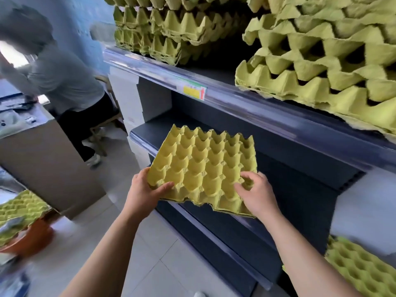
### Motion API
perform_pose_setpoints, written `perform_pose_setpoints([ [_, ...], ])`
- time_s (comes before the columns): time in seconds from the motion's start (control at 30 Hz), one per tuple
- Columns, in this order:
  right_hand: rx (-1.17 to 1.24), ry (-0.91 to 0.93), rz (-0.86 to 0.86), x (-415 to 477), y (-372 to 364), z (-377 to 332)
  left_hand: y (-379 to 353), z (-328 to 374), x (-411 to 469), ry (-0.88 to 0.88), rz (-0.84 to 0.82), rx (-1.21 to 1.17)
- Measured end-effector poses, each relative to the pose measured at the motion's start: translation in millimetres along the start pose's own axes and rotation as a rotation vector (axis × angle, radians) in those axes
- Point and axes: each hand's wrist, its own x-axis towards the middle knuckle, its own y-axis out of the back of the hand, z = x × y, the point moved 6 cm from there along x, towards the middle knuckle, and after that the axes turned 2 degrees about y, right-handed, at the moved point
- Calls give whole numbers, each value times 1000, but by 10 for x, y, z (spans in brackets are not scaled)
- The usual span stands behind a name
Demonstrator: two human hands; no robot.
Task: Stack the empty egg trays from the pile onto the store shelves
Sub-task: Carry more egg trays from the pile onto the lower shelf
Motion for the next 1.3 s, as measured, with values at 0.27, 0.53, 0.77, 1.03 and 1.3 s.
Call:
perform_pose_setpoints([
  [0.27, -65, -100, -167, 682, -702, -83, 70, -430, 968, 111, -50, 20],
  [0.53, -59, -194, -174, 1197, -1337, -147, 140, -686, 1995, 81, -178, -18],
  [0.77, -26, -328, -94, 1486, -1914, -235, 236, -903, 2870, 78, -391, -23],
  [1.03, -64, -408, 12, 1739, -2379, -346, 265, -1008, 3550, 67, -505, 21],
  [1.3, -152, -407, 71, 2029, -2555, -470, 144, -1049, 3969, -28, -449, 213],
])
